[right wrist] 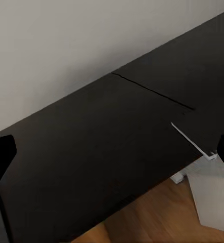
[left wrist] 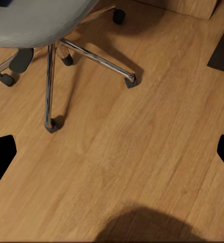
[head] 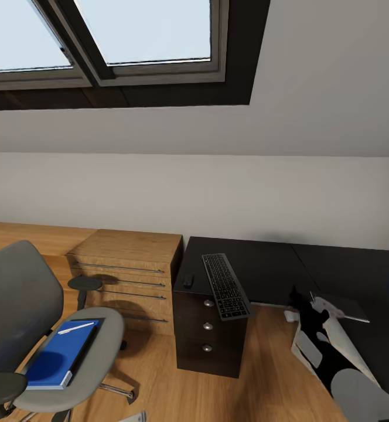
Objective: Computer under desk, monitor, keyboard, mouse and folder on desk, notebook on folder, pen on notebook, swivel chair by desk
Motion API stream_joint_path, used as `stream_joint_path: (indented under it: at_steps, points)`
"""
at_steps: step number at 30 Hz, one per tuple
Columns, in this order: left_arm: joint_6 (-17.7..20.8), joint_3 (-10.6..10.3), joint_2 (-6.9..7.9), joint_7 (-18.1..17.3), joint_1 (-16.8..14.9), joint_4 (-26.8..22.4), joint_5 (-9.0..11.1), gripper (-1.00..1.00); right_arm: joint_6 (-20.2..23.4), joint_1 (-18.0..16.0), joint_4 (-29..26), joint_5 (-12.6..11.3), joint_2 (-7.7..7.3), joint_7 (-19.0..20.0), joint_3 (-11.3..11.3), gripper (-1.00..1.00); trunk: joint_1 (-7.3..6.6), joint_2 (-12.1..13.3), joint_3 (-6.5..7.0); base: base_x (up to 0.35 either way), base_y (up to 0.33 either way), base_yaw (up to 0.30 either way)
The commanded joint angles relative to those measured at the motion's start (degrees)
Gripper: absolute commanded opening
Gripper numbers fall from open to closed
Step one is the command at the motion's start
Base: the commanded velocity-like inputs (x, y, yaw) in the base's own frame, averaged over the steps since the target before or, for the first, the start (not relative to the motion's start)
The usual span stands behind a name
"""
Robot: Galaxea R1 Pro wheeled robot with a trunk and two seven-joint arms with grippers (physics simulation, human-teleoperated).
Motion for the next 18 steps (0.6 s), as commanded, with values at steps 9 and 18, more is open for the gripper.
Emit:
stream_joint_path:
  at_steps: [9, 18]
  points:
    - [-0.5, -3.6, -0.04, 0.3, -0.1, 2.2, 0.5, 1.0, 36.5, -7.4, -6.7, -0.3, -7.81, -7.9, 0.2, 1.0, 0.0, 0.0, -0.08, 0.0, 0.0, 0.0]
    - [-0.5, -4.1, -0.02, 0.3, -0.1, 2.2, 0.5, 1.0, 39.6, -7.5, -9.0, -0.4, -10.05, -8.2, -0.4, 1.0, 0.0, 0.0, -0.08, 0.0, 0.0, 0.0]
